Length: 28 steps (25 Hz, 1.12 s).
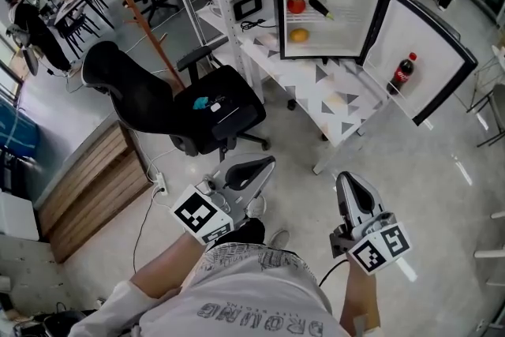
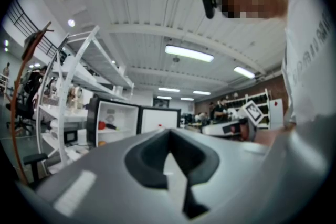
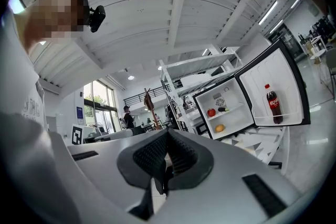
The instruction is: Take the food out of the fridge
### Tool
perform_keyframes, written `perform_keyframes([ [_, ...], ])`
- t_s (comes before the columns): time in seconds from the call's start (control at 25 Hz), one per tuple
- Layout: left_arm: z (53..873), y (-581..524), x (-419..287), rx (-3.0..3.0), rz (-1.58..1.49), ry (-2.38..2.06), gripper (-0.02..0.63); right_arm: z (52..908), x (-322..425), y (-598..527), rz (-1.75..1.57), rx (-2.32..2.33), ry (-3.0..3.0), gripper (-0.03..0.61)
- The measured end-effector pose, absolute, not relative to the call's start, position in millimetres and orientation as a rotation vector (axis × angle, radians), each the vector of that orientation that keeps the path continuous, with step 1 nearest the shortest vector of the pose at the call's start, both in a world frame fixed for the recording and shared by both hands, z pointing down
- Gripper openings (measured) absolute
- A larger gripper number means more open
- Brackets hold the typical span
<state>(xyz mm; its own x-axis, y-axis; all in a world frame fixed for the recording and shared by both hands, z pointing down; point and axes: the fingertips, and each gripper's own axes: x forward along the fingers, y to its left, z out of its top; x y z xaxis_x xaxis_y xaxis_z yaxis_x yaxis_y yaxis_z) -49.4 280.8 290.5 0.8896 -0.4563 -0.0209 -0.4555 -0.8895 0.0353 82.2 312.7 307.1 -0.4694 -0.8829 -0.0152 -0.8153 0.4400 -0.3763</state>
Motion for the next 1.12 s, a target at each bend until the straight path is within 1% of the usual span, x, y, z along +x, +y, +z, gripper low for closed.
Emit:
perform_keyframes([
  [0.56,312,249,-47,2.972,-0.054,-0.744,0.006,324,84,280,-0.515,-1.49,2.517,0.002],
  [1.12,327,161,-34,2.958,-0.067,-0.747,0.006,340,100,193,-0.52,-1.514,2.538,0.002],
])
